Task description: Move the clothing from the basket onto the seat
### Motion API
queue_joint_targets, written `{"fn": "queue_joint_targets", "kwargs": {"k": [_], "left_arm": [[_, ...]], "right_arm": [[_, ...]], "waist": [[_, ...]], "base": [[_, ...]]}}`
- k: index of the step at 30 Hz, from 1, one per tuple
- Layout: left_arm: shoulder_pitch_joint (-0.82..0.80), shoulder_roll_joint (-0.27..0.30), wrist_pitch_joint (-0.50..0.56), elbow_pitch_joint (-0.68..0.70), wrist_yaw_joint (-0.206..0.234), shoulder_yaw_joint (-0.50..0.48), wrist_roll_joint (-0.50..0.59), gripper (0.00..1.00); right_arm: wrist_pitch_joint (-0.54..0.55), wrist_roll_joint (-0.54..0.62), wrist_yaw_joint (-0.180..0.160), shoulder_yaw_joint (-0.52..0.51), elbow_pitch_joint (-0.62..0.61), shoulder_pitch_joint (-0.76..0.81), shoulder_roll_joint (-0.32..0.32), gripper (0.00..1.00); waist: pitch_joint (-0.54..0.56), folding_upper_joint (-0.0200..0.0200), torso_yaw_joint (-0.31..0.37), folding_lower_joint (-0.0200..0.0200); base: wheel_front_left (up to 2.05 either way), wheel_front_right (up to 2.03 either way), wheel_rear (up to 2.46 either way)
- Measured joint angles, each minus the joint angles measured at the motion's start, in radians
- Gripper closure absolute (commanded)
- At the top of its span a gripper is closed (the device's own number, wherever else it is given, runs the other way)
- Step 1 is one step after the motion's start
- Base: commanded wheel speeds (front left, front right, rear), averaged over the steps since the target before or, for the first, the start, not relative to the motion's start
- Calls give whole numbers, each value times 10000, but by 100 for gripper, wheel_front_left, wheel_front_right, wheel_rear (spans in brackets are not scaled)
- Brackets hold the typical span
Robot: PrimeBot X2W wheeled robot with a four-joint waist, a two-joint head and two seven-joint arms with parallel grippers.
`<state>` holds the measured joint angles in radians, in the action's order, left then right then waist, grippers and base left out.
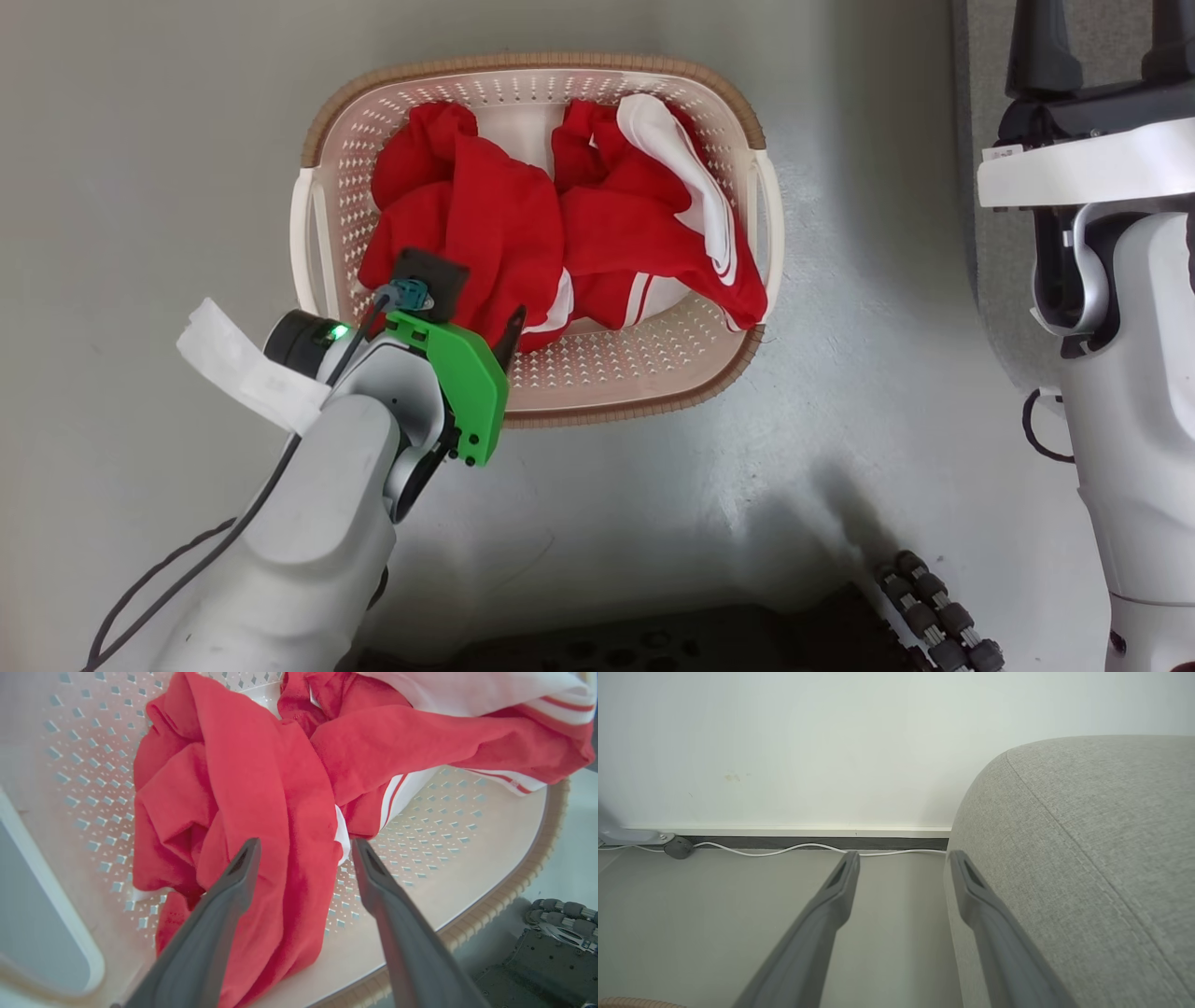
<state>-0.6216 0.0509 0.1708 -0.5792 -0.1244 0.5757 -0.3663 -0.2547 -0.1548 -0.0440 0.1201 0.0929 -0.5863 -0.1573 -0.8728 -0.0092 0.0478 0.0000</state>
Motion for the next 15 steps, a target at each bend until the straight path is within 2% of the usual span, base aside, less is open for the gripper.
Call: {"fn": "queue_joint_targets", "kwargs": {"k": [15], "left_arm": [[-253,-79,148,-566,0,238,-430,0]], "right_arm": [[0,88,79,-378,-71,335,-328,0]], "waist": [[-105,0,-363,0]], "base": [[0,0,0]]}}
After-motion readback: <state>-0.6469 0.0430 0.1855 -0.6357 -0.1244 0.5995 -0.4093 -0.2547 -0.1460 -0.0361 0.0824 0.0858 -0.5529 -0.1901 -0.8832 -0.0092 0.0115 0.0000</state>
